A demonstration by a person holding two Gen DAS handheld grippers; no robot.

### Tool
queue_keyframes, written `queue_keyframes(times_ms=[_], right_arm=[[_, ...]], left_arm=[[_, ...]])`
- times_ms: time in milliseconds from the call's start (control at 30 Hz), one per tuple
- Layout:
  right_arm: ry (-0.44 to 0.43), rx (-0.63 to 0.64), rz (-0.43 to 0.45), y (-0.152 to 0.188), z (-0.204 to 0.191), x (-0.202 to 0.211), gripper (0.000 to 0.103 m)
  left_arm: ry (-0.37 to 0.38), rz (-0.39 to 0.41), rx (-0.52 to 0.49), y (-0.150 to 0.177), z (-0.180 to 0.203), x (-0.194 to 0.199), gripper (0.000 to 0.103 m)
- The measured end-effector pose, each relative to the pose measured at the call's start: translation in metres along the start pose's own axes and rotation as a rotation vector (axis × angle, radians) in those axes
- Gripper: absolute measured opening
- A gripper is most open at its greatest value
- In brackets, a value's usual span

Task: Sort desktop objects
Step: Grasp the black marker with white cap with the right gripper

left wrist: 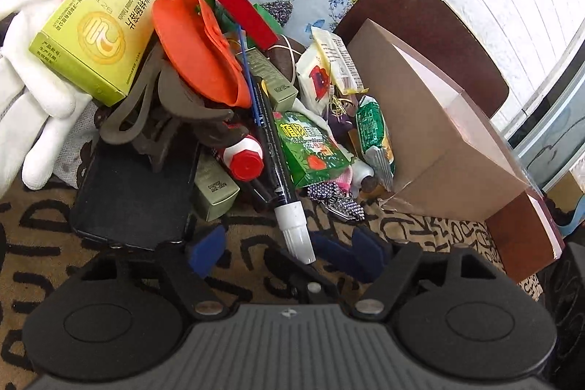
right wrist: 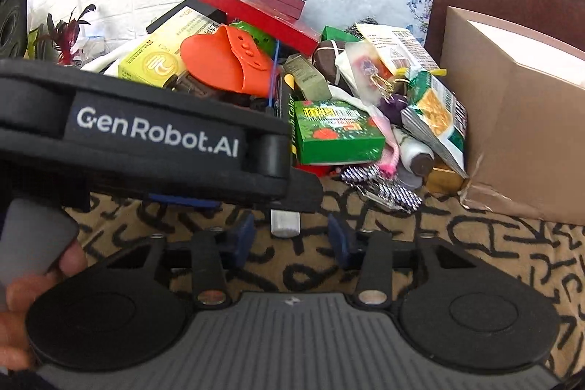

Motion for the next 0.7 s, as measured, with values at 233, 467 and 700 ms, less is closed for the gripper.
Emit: queue_keyframes(times_ms=[233,467,700], right_arm=[[-0.019,-0.002,0.005,0.005,-0.003,0.014,0.014],[-0.043,-0.048,-0.01,0.022,-0.008,0.06,0.015],[-0.044,-0.084,-0.002,0.037,-0.015,0.093,0.015]], left_arm=[[-0.011,-0.005,-0.017,0.004,0.001,0.004,0.061],[-0.004,-0.019,-0.057,0.019,0.015,0.013,0.058],[-0.02,-0.05,-0.099,0.034,0.024,0.019,0.026]])
Point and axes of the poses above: each gripper's, at about its wrist camera, not at the fingertips, and x roughly against the way its jaws point, z to its right, y to its underside, the point moved 8 cm from there along -x, roughly the way its jaws point, and after that the axes turned 11 degrees about z, right-handed, at the moved point
